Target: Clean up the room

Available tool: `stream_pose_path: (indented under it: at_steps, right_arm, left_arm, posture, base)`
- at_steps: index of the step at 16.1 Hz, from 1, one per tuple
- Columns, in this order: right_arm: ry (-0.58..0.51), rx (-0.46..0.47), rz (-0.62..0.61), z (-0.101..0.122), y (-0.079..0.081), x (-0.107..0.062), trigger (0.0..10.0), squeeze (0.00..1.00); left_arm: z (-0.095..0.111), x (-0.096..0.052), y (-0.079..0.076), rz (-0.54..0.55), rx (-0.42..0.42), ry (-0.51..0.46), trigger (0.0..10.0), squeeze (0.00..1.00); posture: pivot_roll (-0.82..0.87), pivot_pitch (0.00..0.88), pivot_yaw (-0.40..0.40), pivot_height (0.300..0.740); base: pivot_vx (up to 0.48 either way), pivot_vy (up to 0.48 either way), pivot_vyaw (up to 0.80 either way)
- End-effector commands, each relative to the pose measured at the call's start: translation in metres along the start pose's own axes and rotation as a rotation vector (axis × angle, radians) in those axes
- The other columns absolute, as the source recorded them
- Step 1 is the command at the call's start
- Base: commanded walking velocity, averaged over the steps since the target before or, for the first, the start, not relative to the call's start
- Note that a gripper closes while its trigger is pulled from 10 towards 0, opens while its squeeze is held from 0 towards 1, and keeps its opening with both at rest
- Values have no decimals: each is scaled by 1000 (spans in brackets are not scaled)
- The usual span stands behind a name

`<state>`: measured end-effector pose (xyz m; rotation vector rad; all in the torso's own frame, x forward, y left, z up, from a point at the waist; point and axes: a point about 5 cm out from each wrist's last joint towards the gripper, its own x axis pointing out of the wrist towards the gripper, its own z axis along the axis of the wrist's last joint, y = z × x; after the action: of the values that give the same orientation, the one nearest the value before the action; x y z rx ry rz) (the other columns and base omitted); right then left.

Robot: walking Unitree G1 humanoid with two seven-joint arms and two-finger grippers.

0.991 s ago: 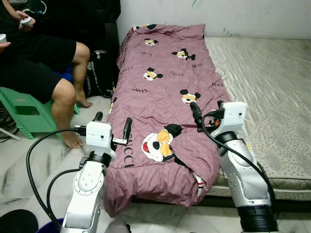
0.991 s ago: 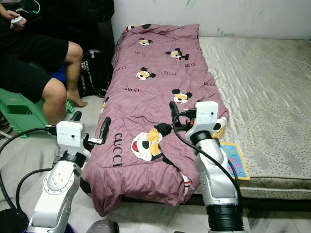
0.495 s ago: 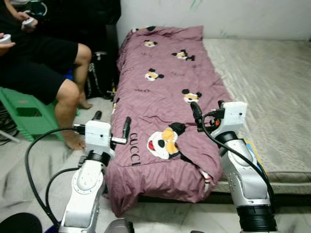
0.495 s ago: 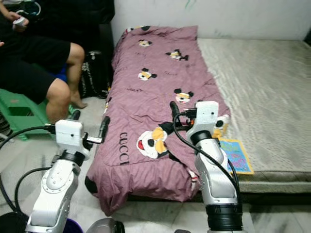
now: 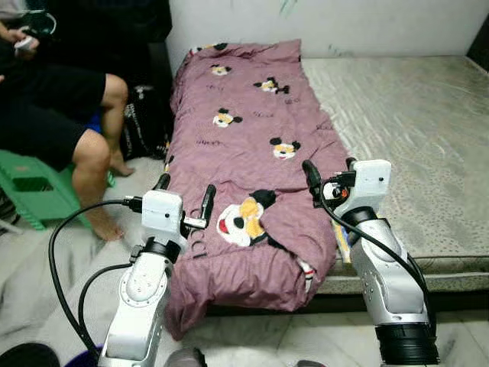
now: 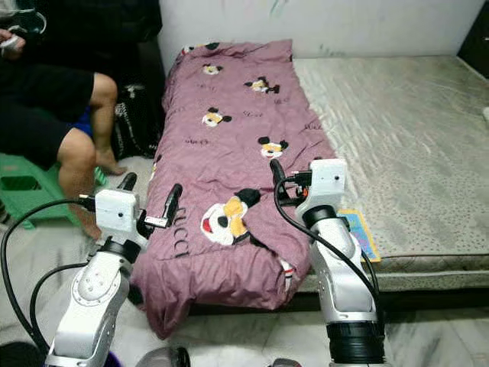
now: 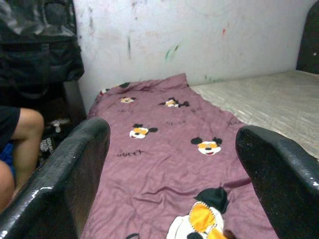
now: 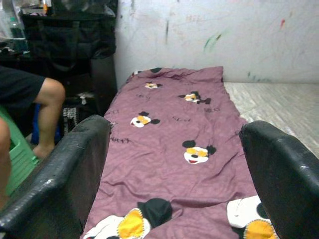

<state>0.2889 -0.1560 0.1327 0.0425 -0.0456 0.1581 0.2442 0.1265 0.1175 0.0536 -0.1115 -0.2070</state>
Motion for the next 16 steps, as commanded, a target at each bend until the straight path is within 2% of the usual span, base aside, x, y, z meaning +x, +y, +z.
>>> stream_pose_path:
  at_steps: [1, 16]
  right_arm:
    - [-24, -6, 1, 6, -1, 2, 10000, 0]
    - [-21, -15, -5, 5, -3, 1, 10000, 0]
  left_arm:
    - [3, 2, 0, -11, 1, -14, 10000, 0]
    - [1, 2, 0, -13, 2, -4, 10000, 0]
  posture:
    - [-62, 3, 23, 740]
    - [-61, 8, 26, 740]
  base:
    - [326, 0, 0]
    - [313, 0, 0]
